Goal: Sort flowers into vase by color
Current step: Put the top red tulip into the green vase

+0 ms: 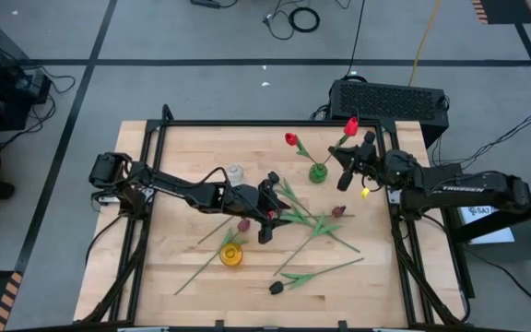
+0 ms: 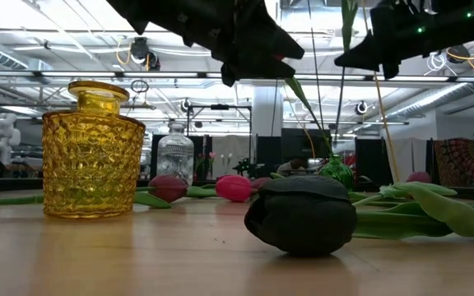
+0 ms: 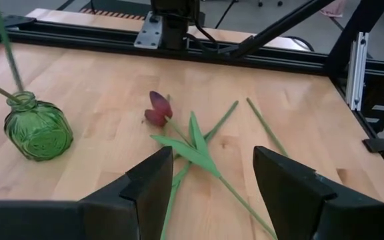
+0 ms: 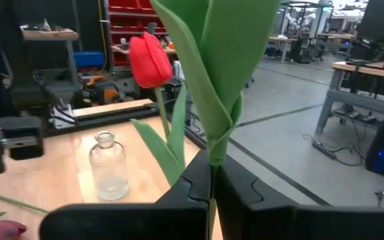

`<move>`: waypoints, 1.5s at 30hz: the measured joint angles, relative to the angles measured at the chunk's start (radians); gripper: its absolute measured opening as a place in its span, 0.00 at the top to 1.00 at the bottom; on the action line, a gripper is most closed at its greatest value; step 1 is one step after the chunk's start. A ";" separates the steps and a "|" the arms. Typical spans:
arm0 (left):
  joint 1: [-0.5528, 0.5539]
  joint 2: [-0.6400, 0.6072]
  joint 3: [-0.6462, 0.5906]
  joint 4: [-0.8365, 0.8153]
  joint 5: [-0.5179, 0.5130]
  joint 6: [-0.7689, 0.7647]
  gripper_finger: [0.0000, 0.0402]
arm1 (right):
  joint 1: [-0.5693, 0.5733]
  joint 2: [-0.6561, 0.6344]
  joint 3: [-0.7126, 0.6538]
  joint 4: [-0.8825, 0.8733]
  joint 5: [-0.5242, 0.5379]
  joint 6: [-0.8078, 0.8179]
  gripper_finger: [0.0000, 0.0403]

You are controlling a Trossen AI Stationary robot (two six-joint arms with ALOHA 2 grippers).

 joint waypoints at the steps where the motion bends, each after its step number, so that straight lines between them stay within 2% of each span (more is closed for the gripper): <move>1: -0.002 0.000 0.000 0.000 0.000 0.000 0.47 | -0.005 0.000 -0.002 0.000 0.000 0.000 1.00; 13: -0.003 0.000 0.000 0.000 0.000 0.005 0.47 | -0.053 0.000 -0.049 0.065 -0.029 0.017 1.00; 26: -0.003 0.000 0.000 0.000 0.000 0.005 0.47 | -0.058 0.000 -0.050 0.037 -0.015 0.097 0.99; 39: -0.003 0.000 0.000 0.000 0.000 0.005 0.47 | -0.097 0.059 -0.050 0.021 0.008 0.174 0.90; 45: -0.003 0.000 0.000 -0.006 0.000 0.006 0.47 | -0.104 0.095 -0.050 0.020 0.014 0.202 0.76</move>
